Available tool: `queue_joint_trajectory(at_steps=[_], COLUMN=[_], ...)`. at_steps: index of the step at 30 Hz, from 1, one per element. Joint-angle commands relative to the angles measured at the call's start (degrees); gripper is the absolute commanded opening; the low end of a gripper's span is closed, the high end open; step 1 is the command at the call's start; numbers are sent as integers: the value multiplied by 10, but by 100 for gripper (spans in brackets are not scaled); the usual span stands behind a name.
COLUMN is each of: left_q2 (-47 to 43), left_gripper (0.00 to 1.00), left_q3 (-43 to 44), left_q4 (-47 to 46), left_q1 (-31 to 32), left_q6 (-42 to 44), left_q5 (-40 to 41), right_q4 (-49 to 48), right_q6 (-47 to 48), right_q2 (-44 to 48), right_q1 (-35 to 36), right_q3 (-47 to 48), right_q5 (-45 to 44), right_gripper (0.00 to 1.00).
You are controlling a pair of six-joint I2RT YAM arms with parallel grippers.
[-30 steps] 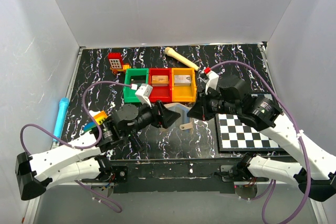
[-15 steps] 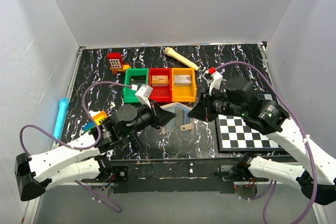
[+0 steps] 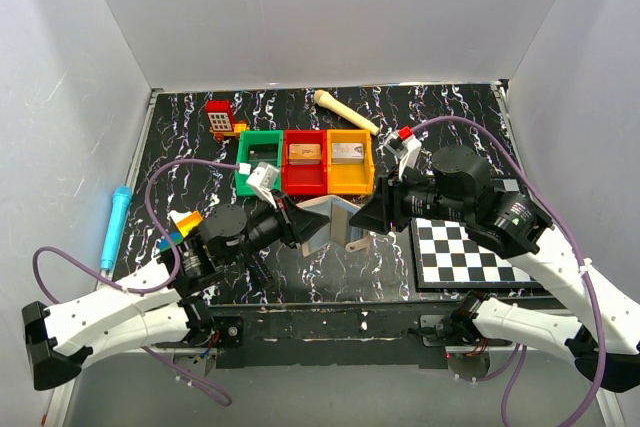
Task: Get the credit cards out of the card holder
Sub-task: Remove the credit card from the card holder.
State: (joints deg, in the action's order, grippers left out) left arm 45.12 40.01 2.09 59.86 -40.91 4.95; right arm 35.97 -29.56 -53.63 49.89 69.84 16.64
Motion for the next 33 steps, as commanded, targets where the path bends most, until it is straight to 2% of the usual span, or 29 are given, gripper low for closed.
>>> queue_joint_trajectory(at_steps=[1, 3, 5, 7, 14, 22, 27, 33], left_q2=[-19, -22, -24, -24, -17, -10, -7, -3], left_gripper=[0, 0, 0, 0, 0, 0, 0, 0], left_q3=[-4, -6, -9, -12, -18, -20, -22, -24], left_q4=[-17, -17, -37, -43, -60, -73, -81, -87], left_q1=[3, 3, 3, 3, 3, 3, 3, 3], left_q6=[6, 5, 4, 0, -8, -13, -18, -21], left_q5=[-7, -6, -7, -9, -23, -31, -36, -42], right_q4=[-31, -37, -49, -60, -63, -73, -75, -72], right_q6=[-1, -2, -3, -8, -13, -17, -17, -18], right_q2=[6, 9, 12, 14, 16, 18, 19, 19], right_q1=[1, 2, 2, 1, 1, 2, 2, 2], right_q3=[1, 1, -1, -4, -8, -13, -15, -15], right_q5=[15, 24, 38, 51, 57, 65, 67, 66], right_gripper=[43, 40, 26, 22, 20, 31, 30, 21])
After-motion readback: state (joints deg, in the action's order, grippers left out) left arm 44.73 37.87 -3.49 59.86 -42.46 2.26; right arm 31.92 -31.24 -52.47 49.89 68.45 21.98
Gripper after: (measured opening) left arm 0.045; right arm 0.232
